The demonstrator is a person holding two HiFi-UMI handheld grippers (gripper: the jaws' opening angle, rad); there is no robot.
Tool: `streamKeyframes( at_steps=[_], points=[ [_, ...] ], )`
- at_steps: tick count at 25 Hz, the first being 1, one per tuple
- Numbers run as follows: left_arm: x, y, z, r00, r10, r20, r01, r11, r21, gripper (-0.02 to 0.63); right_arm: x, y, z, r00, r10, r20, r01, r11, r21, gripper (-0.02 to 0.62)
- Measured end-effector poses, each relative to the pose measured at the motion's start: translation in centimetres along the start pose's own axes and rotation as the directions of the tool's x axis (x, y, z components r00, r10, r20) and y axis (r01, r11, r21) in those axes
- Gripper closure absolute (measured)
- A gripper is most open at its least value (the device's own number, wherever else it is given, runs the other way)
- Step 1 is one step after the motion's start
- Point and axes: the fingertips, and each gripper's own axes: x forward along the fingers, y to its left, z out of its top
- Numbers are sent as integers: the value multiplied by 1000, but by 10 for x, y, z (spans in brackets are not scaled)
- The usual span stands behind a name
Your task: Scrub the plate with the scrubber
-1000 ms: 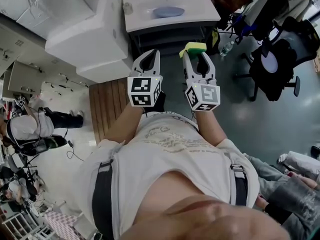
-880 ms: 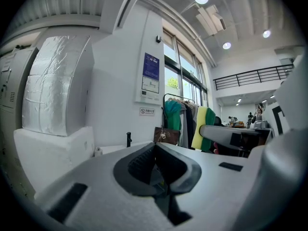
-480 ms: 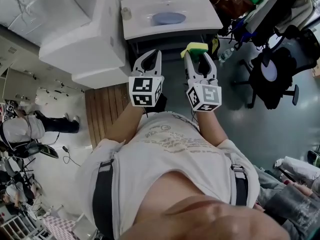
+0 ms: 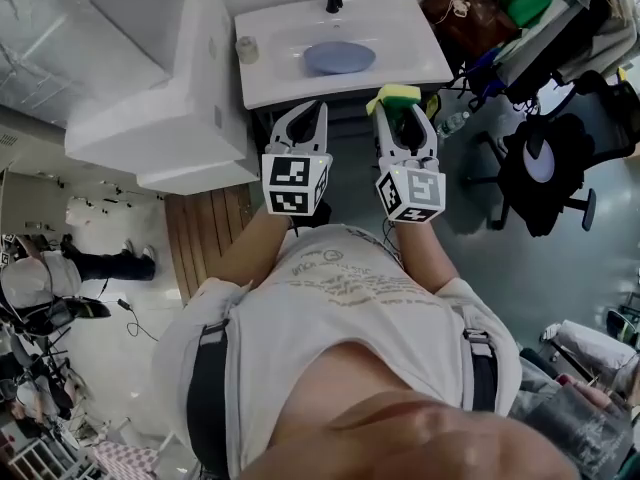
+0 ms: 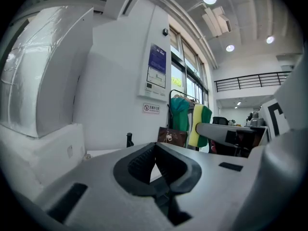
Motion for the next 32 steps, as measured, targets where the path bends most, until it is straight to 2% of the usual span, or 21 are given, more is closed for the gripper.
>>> streamKeyframes(
  at_steps=[7,21,32],
  points=[
    [64,45,12,1000,-14,-24,14,1000,-4,584,77,-11,-3,999,-13,-31,13,1000,-2,397],
    [179,118,15,994,-74,-85,69,996,-63,584,201,-37,-17,994,-62,-87,61,998,-17,397],
    [230,138,-16,974,-99,-203,77,990,-114,584,239,-65,-41,984,-90,-151,93,996,9,397]
  ],
)
